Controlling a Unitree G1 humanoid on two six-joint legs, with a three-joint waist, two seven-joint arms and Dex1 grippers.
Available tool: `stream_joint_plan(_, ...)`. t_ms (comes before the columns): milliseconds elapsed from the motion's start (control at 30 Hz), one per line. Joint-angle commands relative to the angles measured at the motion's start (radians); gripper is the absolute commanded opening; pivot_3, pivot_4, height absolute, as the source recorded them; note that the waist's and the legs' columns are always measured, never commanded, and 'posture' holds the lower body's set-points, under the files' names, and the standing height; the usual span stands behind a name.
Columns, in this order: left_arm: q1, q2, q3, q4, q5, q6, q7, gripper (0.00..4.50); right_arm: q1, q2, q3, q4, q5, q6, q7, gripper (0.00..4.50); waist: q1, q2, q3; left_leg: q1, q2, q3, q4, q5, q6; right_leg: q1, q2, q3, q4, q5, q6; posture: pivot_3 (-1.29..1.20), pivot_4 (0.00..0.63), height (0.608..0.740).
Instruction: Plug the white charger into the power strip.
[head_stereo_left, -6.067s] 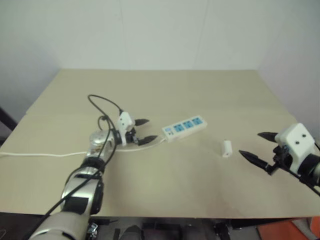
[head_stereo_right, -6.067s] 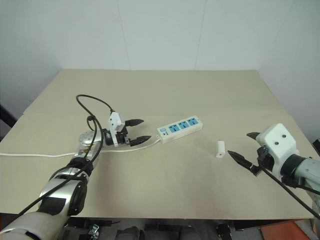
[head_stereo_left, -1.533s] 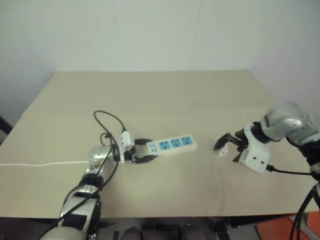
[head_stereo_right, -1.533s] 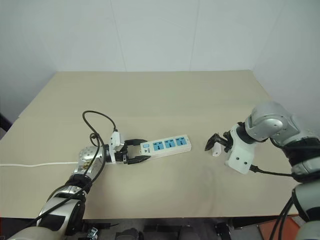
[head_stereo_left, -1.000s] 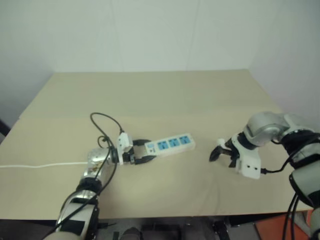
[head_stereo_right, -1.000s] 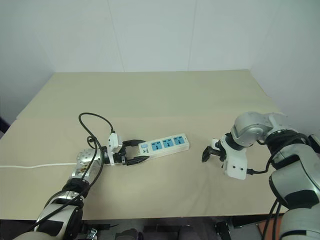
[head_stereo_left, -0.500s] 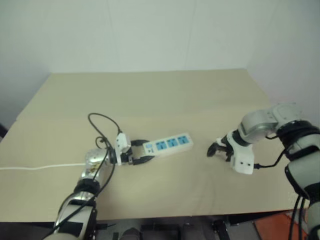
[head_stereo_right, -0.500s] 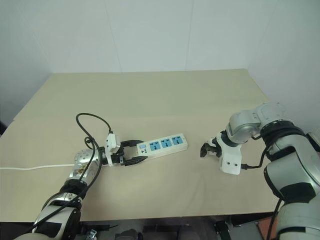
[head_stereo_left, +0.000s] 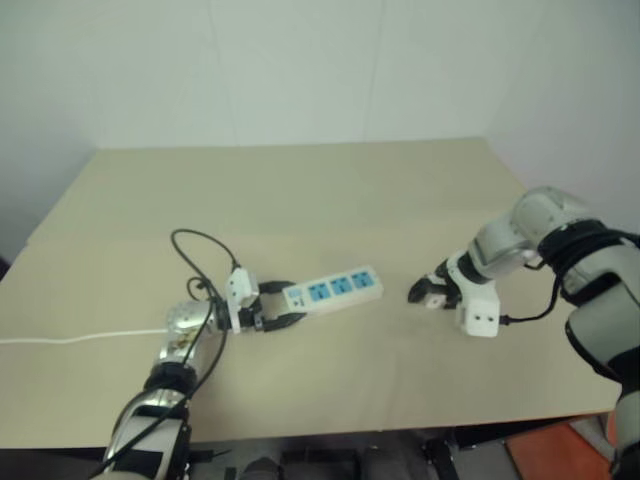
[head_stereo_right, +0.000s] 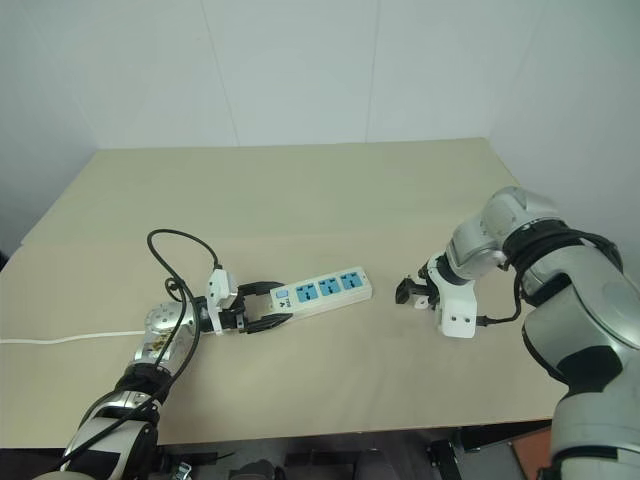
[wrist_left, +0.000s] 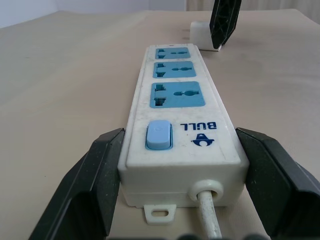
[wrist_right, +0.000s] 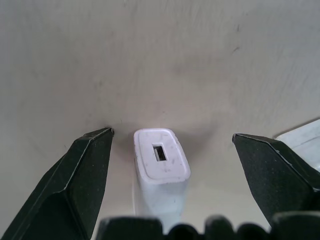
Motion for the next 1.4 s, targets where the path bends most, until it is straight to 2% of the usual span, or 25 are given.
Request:
stream_joint_plan(33, 0.031, 0.005, -0.03, 0.001, 0.02, 0.01, -0.016, 3.22, -0.02, 0.016, 0.063, 0.016, -0.053, 0.05, -0.112, 4.5, -0.001, 0.0, 0.0, 0.0, 0.0, 0.0, 0.0, 0.0, 0.0, 0.0, 0.0, 0.0, 0.0, 0.0, 0.0, 0.0, 0.15, 0.74)
stream_joint_plan(200, 0.044, 0.008, -0.036, -0.014, 0.017, 0.016, -0.016, 3.22, -0.05, 0.029, 0.149, 0.014, -0.108, 0.069, -0.245, 4.5, -0.003, 0.0, -0.001, 0.002, 0.0, 0.001, 0.0, 0.0, 0.0, 0.0, 0.0, 0.0, 0.001, 0.0, 0.0, 0.0, 0.15, 0.74)
stream_joint_plan(300, 0.046, 0.008, -0.037, -0.019, 0.017, 0.019, -0.014, 3.22, -0.062, 0.039, 0.199, 0.012, -0.139, 0.098, -0.33, 3.93, -0.003, 0.0, -0.001, 0.002, 0.0, 0.001, 0.0, 0.0, 0.0, 0.0, 0.0, 0.0, 0.002, 0.0, 0.0, 0.0, 0.15, 0.74)
stream_joint_plan(533, 0.048, 0.008, -0.041, -0.02, 0.02, 0.017, -0.011, 3.22, -0.084, 0.056, 0.271, 0.035, -0.172, 0.124, -0.427, 1.62, -0.007, 0.0, -0.001, 0.003, 0.0, 0.001, -0.001, 0.0, 0.0, 0.0, 0.0, 0.0, 0.002, 0.0, -0.001, 0.0, 0.15, 0.74)
stream_joint_plan(600, 0.05, 0.009, -0.043, -0.016, 0.023, 0.014, -0.01, 3.22, -0.089, 0.057, 0.282, 0.038, -0.172, 0.125, -0.436, 1.12, -0.009, 0.001, -0.002, 0.003, 0.0, 0.001, -0.001, 0.0, 0.0, 0.0, 0.0, 0.0, 0.002, 0.0, -0.001, 0.0, 0.15, 0.74)
stream_joint_plan(800, 0.043, 0.007, -0.047, -0.011, 0.024, 0.018, -0.012, 3.22, -0.099, 0.042, 0.246, 0.079, -0.101, 0.088, -0.395, 1.12, -0.017, 0.001, -0.002, 0.003, 0.0, 0.001, -0.001, 0.0, 0.0, 0.001, 0.0, 0.001, 0.002, 0.0, -0.001, 0.0, 0.15, 0.74)
stream_joint_plan(900, 0.037, 0.005, -0.048, -0.007, 0.023, 0.018, -0.016, 3.22, -0.1, 0.035, 0.135, 0.188, 0.076, 0.007, -0.313, 1.12, -0.017, 0.002, -0.002, 0.002, 0.0, 0.001, -0.002, 0.0, 0.0, 0.0, 0.0, 0.001, 0.002, 0.0, -0.001, 0.0, 0.15, 0.74)
stream_joint_plan(1033, 0.028, 0.006, -0.053, -0.002, 0.02, 0.021, -0.035, 3.22, -0.048, 0.05, -0.085, 0.43, 0.416, -0.108, -0.147, 1.12, -0.017, 0.001, -0.002, 0.002, 0.0, 0.0, -0.002, 0.0, 0.0, 0.002, -0.001, 0.0, -0.001, 0.0, -0.001, 0.0, 0.15, 0.74)
stream_joint_plan(1233, 0.011, 0.013, -0.053, 0.007, 0.013, 0.032, -0.066, 3.22, 0.02, 0.099, -0.354, 0.672, 0.701, -0.181, 0.137, 1.12, -0.023, 0.001, -0.002, 0.001, 0.0, 0.001, -0.003, 0.0, 0.001, 0.003, -0.001, 0.0, -0.002, 0.0, -0.001, 0.0, 0.15, 0.74)
stream_joint_plan(1300, 0.003, 0.017, -0.056, 0.01, 0.013, 0.035, -0.085, 3.22, 0.01, 0.14, -0.514, 0.795, 0.777, -0.17, 0.254, 1.12, -0.027, 0.001, -0.002, 0.001, 0.0, 0.001, -0.002, 0.0, 0.001, 0.003, -0.001, 0.001, -0.002, 0.0, -0.001, 0.0, 0.15, 0.74)
stream_joint_plan(1400, -0.005, 0.023, -0.058, 0.009, 0.005, 0.051, -0.122, 3.22, -0.099, 0.195, -0.866, 1.088, 0.83, -0.108, 0.511, 1.12, -0.03, 0.001, -0.001, 0.002, 0.0, 0.001, -0.002, 0.0, 0.0, 0.004, -0.001, 0.001, -0.002, 0.0, -0.001, 0.0, 0.15, 0.74)
